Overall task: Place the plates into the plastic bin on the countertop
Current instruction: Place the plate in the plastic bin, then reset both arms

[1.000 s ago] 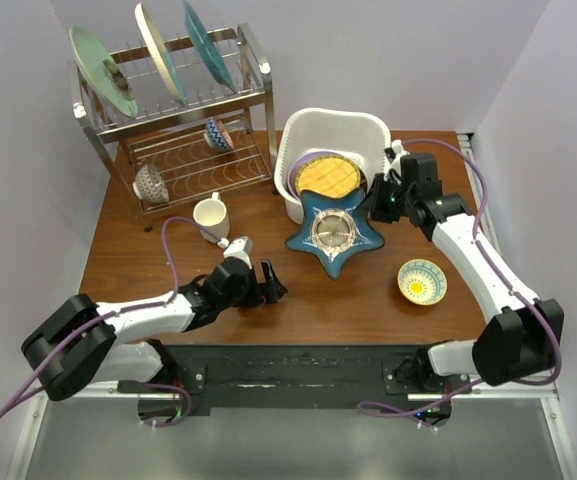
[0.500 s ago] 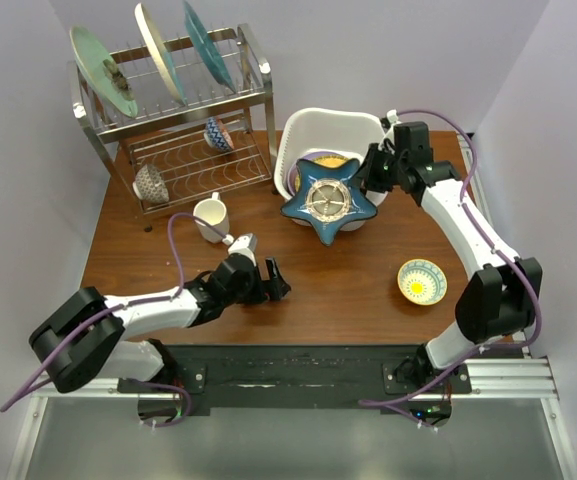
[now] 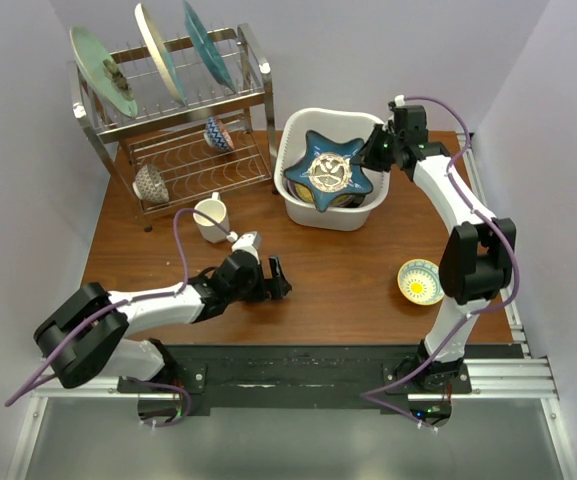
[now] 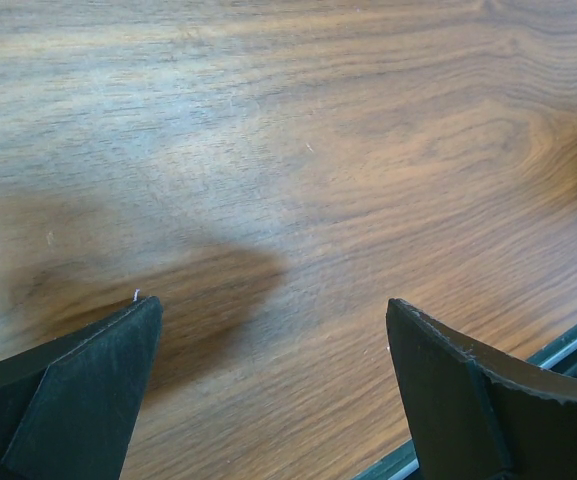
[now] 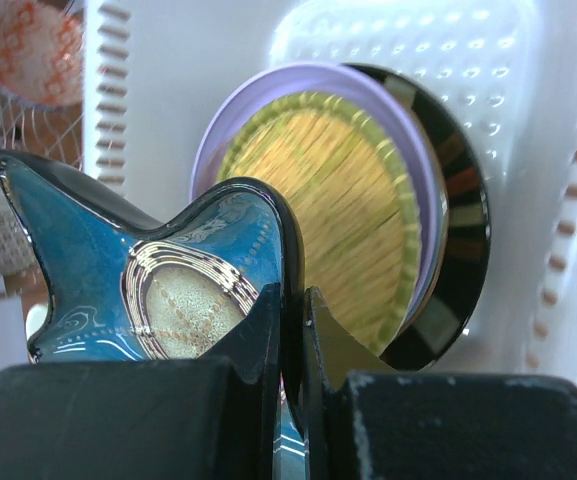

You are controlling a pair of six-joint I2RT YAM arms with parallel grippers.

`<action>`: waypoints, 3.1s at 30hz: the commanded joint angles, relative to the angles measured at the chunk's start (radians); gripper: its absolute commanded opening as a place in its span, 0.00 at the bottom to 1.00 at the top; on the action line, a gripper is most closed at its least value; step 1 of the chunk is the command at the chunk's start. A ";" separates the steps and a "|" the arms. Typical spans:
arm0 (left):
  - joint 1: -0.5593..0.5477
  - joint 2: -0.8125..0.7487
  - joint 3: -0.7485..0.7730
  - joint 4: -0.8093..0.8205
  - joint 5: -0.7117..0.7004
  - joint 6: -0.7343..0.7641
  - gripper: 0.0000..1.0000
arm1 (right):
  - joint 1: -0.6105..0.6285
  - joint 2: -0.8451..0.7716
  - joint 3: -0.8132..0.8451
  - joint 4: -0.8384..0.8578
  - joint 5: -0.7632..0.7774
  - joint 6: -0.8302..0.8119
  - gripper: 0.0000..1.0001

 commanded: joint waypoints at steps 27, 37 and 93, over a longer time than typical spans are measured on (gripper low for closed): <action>0.007 0.057 0.051 -0.064 -0.042 0.049 0.99 | -0.025 0.161 0.191 0.184 -0.016 0.153 0.01; 0.008 0.053 0.051 -0.081 -0.052 0.044 1.00 | -0.023 0.152 0.147 0.217 -0.058 0.147 0.58; 0.005 -0.174 0.146 -0.270 -0.168 0.118 1.00 | 0.129 -0.715 -0.844 0.148 0.154 -0.060 0.92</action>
